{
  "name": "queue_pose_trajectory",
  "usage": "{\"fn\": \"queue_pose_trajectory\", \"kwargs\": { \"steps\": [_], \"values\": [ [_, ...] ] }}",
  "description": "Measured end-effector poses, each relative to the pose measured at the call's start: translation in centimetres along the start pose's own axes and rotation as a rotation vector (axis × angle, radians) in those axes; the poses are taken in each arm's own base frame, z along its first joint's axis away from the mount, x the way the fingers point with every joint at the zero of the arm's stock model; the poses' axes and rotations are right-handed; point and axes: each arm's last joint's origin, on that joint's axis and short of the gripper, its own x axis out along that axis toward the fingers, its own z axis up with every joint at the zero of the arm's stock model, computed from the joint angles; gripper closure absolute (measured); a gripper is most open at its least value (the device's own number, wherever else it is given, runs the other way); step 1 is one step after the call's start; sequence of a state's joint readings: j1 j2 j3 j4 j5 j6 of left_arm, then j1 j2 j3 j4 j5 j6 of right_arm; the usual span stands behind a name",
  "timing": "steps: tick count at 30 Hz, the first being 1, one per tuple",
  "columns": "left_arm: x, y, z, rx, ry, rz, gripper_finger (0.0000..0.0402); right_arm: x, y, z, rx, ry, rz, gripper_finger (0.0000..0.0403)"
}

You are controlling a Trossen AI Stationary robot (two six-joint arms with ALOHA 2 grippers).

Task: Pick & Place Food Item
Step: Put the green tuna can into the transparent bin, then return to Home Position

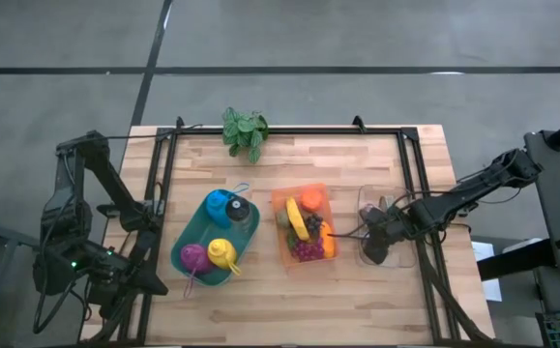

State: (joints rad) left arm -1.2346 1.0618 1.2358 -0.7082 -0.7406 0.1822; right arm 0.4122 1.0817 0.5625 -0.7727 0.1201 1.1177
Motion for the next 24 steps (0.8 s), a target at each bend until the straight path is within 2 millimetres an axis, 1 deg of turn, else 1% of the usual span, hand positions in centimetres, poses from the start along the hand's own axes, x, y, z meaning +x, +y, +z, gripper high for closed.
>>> {"fn": "queue_pose_trajectory", "kwargs": {
  "steps": [4, 10, 17, 20, 24],
  "values": [
    [0.0, 0.0, 0.0, 0.0, 0.0, 0.0, 0.0399, -0.5, 0.5, 0.3, 0.015, -0.014, 0.023, 0.0138],
    [0.0, 0.0, 0.0, 0.0, 0.0, 0.0, 0.0399, -2.0, 1.2, 0.9, 0.013, -0.028, 0.026, 0.0137],
    [0.0, 0.0, 0.0, 0.0, 0.0, 0.0, 0.0399, -4.8, 1.7, 1.6, -0.004, -0.021, -0.019, 0.0136],
    [0.0, 0.0, 0.0, 0.0, 0.0, 0.0, 0.0399, -6.1, 2.0, 2.0, -0.026, -0.054, -0.042, 0.0136],
    [0.0, 0.0, 0.0, 0.0, 0.0, 0.0, 0.0399, -8.1, 2.4, 2.7, -0.057, -0.151, -0.063, 0.0136]
  ]
}}
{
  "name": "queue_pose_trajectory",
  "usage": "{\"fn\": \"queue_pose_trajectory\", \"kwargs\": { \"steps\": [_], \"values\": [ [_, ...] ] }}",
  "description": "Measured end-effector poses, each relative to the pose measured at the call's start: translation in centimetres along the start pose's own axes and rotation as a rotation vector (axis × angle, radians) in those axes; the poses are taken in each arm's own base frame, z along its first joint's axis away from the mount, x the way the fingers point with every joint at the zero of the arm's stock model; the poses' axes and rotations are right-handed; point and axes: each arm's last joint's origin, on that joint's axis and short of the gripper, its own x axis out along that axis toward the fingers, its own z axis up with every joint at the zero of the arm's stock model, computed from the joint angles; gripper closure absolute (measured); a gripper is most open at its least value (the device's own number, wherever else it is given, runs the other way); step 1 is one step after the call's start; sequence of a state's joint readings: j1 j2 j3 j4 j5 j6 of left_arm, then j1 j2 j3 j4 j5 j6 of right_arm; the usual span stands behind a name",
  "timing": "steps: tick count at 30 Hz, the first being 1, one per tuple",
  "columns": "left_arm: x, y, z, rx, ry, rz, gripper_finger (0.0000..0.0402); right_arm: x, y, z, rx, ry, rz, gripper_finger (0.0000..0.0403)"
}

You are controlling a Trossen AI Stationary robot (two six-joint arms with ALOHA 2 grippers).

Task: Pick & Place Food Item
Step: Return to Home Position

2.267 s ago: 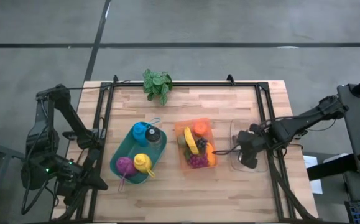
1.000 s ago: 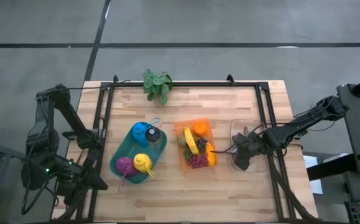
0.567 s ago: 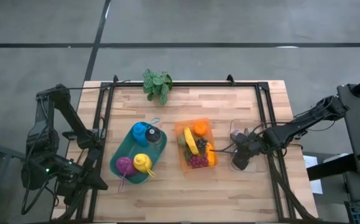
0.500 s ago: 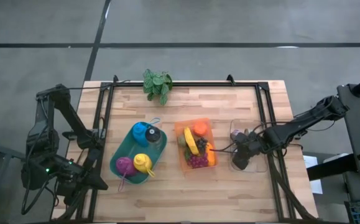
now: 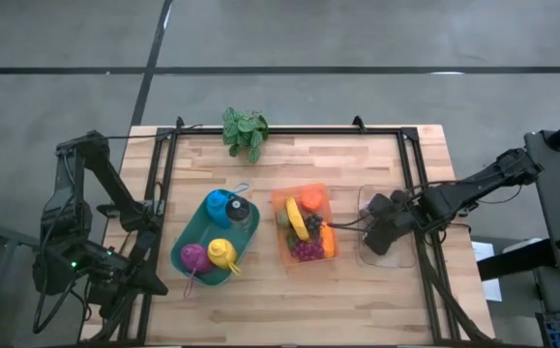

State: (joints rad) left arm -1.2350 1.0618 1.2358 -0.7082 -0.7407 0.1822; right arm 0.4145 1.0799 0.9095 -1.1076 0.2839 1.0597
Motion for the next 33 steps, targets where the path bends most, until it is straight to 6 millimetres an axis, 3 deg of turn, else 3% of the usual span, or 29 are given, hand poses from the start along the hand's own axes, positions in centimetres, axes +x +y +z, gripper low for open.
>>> {"fn": "queue_pose_trajectory", "kwargs": {
  "steps": [12, 17, 25, 33],
  "values": [
    [0.0, 0.0, 0.0, 0.0, 0.0, 0.0, 0.0399, -6.4, 2.7, 4.6, -0.171, -0.541, 0.142, 0.0136],
    [0.0, 0.0, 0.0, 0.0, 0.0, 0.0, 0.0399, -8.0, 3.9, 6.3, -0.237, -0.74, 0.225, 0.0136],
    [0.0, 0.0, 0.0, 0.0, 0.0, 0.0, 0.0399, -6.6, 4.7, 8.2, -0.3, -1.018, 0.394, 0.0136],
    [0.0, 0.0, 0.0, 0.0, 0.0, 0.0, 0.0399, -3.2, 2.9, 8.2, -0.344, -0.946, 0.376, 0.0136]
  ]
}}
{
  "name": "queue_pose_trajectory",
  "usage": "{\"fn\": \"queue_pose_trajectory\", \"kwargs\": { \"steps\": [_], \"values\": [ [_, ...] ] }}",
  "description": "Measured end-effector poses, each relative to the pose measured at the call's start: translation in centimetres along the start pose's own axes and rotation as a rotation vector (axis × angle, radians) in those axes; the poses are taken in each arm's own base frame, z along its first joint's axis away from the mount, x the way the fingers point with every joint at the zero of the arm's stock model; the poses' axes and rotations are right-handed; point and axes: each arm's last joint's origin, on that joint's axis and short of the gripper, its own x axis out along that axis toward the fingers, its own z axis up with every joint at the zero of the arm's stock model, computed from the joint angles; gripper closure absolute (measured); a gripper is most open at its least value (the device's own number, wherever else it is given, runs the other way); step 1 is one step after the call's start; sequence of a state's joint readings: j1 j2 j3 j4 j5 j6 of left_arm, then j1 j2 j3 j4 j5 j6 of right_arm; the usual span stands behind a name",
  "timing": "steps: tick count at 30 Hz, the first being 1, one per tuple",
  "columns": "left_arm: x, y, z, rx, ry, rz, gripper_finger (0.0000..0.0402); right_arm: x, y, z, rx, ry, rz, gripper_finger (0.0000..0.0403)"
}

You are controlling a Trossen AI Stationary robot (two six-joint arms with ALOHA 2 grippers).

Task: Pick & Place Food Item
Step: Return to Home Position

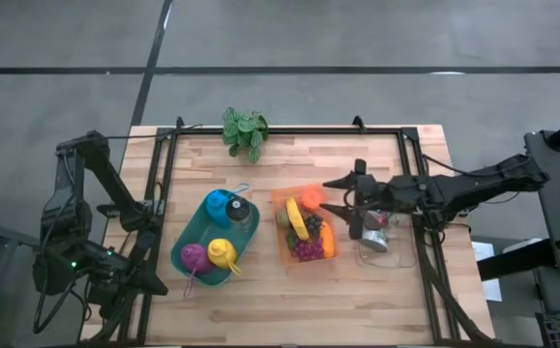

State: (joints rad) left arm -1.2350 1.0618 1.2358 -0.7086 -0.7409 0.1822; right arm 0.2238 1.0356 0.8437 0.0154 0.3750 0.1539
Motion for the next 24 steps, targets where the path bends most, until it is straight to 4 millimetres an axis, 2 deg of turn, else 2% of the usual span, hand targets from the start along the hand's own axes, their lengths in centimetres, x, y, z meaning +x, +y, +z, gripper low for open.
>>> {"fn": "queue_pose_trajectory", "kwargs": {
  "steps": [3, 8, 14, 17, 24],
  "values": [
    [0.0, 0.0, 0.0, 0.0, 0.0, 0.0, 0.0399, -1.1, -0.5, -0.7, -0.003, 0.013, -0.001, 0.0136],
    [0.0, 0.0, 0.0, 0.0, 0.0, 0.0, 0.0399, -4.2, -2.0, -1.9, 0.074, 0.004, -0.023, 0.0136],
    [0.0, 0.0, 0.0, 0.0, 0.0, 0.0, 0.0399, -8.2, -4.1, -5.0, 0.162, 0.027, -0.048, 0.0136],
    [0.0, 0.0, 0.0, 0.0, 0.0, 0.0, 0.0399, -10.0, -4.9, -6.1, 0.223, -0.005, -0.038, 0.0136],
    [0.0, 0.0, 0.0, 0.0, 0.0, 0.0, 0.0399, -12.9, -6.6, -9.0, 0.227, -0.121, -0.002, 0.0136]
  ]
}}
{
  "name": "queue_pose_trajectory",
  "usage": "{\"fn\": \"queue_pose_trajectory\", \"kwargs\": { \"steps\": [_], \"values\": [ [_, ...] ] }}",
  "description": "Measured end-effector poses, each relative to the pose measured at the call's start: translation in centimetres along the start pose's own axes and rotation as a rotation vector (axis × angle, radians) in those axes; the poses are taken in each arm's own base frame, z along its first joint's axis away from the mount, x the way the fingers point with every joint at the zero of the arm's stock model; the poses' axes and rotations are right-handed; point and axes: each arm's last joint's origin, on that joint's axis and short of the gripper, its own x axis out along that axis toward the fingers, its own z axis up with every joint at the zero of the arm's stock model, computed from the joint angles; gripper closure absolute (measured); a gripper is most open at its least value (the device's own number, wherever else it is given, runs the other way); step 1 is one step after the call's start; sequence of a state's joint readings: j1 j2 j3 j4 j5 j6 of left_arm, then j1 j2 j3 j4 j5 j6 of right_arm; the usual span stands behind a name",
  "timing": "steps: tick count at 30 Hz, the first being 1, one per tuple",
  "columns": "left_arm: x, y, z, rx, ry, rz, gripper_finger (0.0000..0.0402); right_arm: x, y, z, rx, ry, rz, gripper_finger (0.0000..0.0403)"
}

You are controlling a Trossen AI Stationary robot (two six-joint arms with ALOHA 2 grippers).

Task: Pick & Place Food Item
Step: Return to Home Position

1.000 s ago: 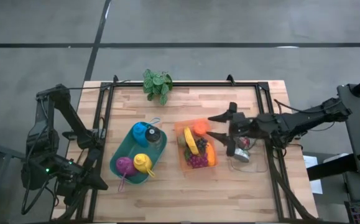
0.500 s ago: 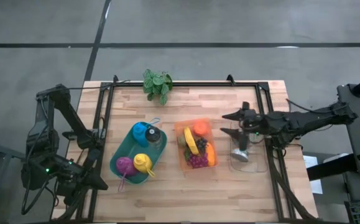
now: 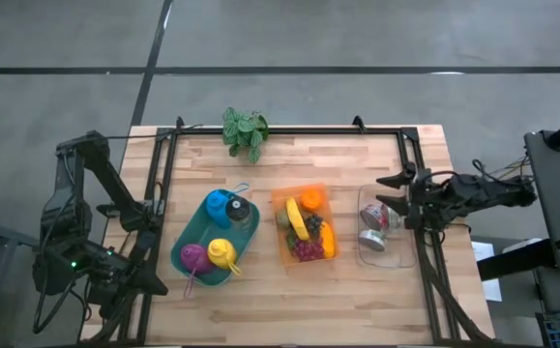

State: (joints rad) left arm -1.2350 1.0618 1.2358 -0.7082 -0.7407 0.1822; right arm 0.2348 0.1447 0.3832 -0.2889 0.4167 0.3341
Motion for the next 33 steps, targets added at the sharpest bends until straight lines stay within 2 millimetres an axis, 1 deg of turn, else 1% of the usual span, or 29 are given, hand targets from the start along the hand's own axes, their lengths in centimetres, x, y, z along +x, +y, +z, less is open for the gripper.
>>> {"fn": "queue_pose_trajectory", "kwargs": {
  "steps": [4, 7, 11, 15, 21, 33],
  "values": [
    [0.0, 0.0, 0.0, 0.0, 0.0, 0.0, 0.0399, -0.7, -0.9, -1.9, 0.039, -0.034, 0.059, 0.0136],
    [0.0, 0.0, 0.0, 0.0, 0.0, 0.0, 0.0399, -0.3, -0.9, -2.8, 0.064, -0.01, 0.086, 0.0136],
    [0.0, 0.0, 0.0, 0.003, 0.003, -0.001, 0.0399, 0.2, -1.0, -4.2, 0.041, 0.029, 0.11, 0.0136],
    [0.0, 0.0, 0.0, 0.003, 0.003, 0.0, 0.0399, 0.8, -1.2, -6.1, 0.008, 0.103, 0.136, 0.0136],
    [0.0, 0.0, 0.0, 0.003, 0.003, 0.0, 0.0399, 1.3, -1.4, -8.1, 0.008, 0.184, 0.199, 0.0136],
    [0.0, 0.0, 0.0, 0.002, 0.003, 0.0, 0.0399, 1.4, -1.4, -8.3, 0.012, 0.206, 0.206, 0.0136]
  ]
}}
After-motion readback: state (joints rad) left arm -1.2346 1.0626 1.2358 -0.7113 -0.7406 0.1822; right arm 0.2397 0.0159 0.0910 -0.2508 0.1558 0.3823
